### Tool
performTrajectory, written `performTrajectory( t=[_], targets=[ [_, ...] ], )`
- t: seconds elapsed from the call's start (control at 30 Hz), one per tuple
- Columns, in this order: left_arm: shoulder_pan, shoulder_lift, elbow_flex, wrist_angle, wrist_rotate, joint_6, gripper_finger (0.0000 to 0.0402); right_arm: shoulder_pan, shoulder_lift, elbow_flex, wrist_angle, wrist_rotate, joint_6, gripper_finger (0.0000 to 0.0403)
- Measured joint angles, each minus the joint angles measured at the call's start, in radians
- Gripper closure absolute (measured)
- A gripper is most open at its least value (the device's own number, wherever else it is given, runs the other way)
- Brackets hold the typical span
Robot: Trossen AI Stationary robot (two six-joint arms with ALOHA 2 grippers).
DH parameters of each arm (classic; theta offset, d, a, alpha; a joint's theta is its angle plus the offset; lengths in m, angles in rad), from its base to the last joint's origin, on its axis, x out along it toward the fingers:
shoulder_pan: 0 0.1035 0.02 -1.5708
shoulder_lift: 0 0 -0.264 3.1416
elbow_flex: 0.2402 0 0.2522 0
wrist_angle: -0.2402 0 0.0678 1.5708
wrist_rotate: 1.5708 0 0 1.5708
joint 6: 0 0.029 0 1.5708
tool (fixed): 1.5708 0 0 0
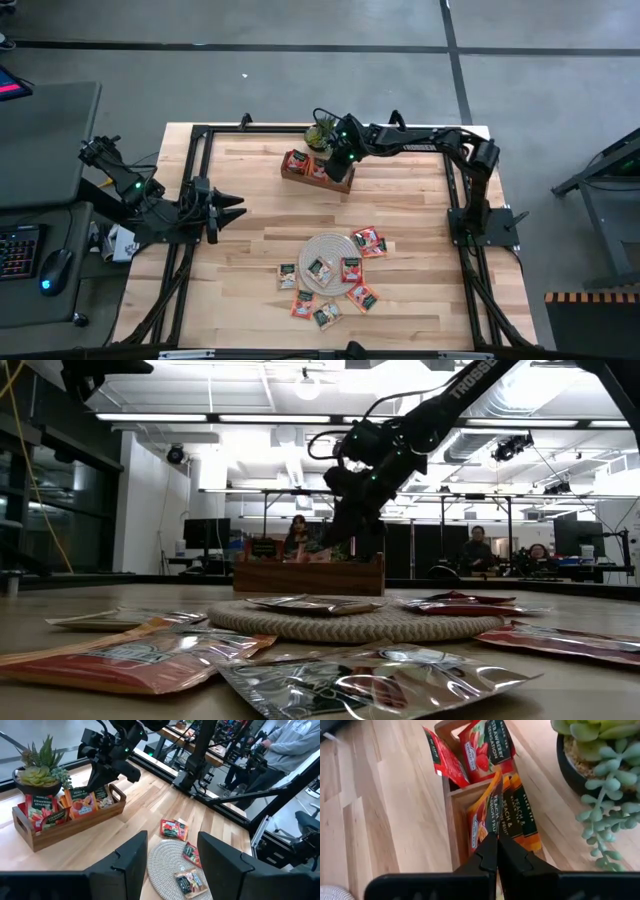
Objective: Pick & Place Tea
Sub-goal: Put the orange tea bag into the middle section of the wooden organizer, then put the light brown tea bag into the right section of the wooden organizer
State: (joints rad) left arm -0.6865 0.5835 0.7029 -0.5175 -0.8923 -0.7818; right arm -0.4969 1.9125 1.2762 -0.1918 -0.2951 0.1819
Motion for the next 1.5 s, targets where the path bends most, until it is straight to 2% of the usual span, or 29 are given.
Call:
performTrajectory(
  t=[0.3, 0.67, 0.83, 1.1, 1.23, 1.37, 1.5],
  targets=[
    [0.000, 0.000, 0.000, -0.005, -0.001, 0.000, 0.0229, 0.000, 0.000, 0.000, 0.001, -0.003, 0.004, 0.0385],
    [0.000, 0.000, 0.000, -0.009, -0.001, -0.008, 0.0229, 0.000, -0.005, 0.000, -0.006, -0.002, 0.027, 0.0291],
    [0.000, 0.000, 0.000, -0.008, 0.012, -0.012, 0.0229, 0.000, -0.023, 0.000, -0.008, -0.001, 0.027, 0.0263],
    [0.000, 0.003, 0.000, -0.049, 0.061, -0.062, 0.0229, -0.001, -0.088, 0.000, -0.010, 0.001, 0.020, 0.0256],
    [0.000, 0.018, 0.000, -0.075, 0.134, -0.095, 0.0232, 0.000, -0.140, 0.000, -0.010, 0.000, 0.029, 0.0256],
    [0.000, 0.091, 0.000, -0.076, 0.209, -0.121, 0.0255, 0.022, -0.193, 0.000, -0.010, 0.000, 0.045, 0.0255],
    [0.000, 0.211, 0.000, -0.076, 0.256, -0.140, 0.0296, 0.078, -0.228, 0.000, -0.011, 0.000, 0.045, 0.0256]
  ],
)
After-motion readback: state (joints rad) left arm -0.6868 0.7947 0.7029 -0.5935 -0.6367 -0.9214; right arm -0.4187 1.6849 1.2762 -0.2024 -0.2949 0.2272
